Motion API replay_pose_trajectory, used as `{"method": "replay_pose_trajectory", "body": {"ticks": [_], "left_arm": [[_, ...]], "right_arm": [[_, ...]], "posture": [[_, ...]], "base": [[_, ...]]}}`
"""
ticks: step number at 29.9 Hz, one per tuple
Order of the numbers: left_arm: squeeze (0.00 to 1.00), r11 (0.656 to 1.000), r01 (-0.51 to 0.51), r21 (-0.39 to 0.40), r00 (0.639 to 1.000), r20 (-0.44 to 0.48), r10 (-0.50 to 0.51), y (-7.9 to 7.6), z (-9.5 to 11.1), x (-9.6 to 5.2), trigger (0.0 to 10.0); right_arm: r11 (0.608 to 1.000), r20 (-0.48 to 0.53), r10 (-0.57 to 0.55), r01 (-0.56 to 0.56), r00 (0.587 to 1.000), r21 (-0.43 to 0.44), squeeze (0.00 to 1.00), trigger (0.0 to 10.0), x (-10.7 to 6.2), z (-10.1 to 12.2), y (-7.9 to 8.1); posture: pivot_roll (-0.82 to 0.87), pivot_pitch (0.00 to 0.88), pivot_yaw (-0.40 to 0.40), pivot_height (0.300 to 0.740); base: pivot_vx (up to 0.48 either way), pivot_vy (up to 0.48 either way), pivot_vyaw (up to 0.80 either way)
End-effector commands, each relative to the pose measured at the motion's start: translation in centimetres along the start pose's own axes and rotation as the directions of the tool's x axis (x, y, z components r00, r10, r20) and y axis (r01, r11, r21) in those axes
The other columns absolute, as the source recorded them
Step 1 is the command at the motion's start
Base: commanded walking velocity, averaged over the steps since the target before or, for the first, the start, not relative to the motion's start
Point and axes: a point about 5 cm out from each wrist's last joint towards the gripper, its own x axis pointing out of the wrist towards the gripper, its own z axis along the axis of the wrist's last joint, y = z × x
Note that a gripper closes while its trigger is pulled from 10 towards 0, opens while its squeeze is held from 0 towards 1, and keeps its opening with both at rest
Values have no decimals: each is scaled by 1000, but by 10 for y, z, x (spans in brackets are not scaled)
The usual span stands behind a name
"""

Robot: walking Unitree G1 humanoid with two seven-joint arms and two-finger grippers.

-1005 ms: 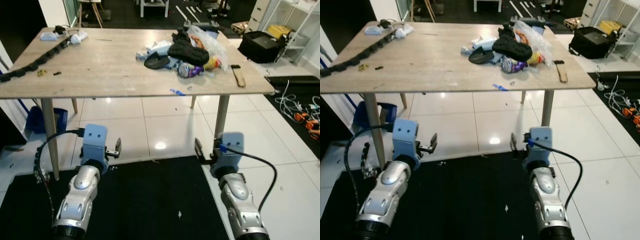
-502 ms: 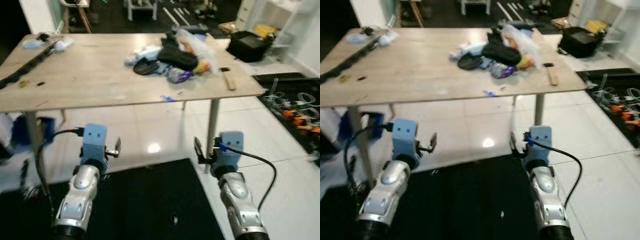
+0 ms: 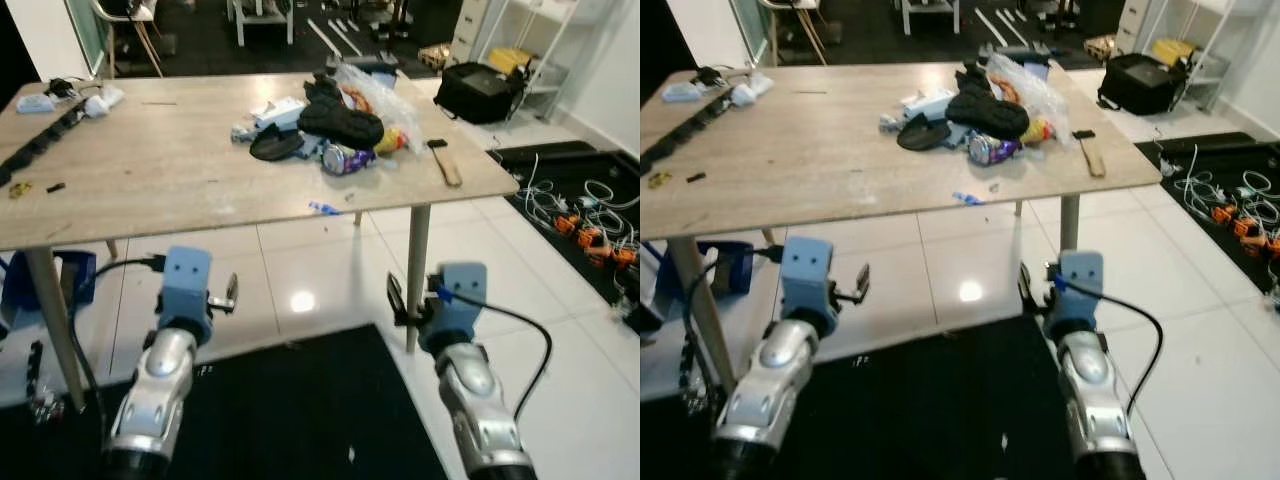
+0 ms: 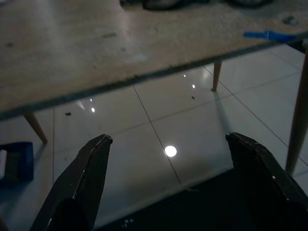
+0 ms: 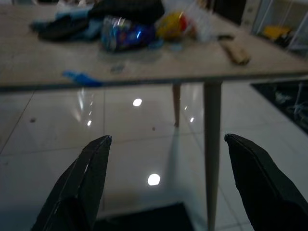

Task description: Picking trash to rubbish bin

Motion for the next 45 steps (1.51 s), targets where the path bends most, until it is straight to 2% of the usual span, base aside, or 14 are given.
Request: {"method": "replay_pose_trajectory", "body": {"ticks": [1, 45], "left_arm": [[0, 1000, -12, 10, 1000, -15, 12, 5, -4, -2, 10000], [0, 1000, -1, 21, 1000, -5, 1, 5, -1, -2, 10000]], "right_arm": [[1000, 9, 8, -8, 1000, 9, 0, 10000, -2, 0, 3], [1000, 28, -6, 5, 1000, 6, 0, 10000, -2, 2, 0]], "posture": [[-75, 81, -33, 740], [-75, 89, -32, 740]], "base": [[277, 0, 0], [278, 0, 0]]}}
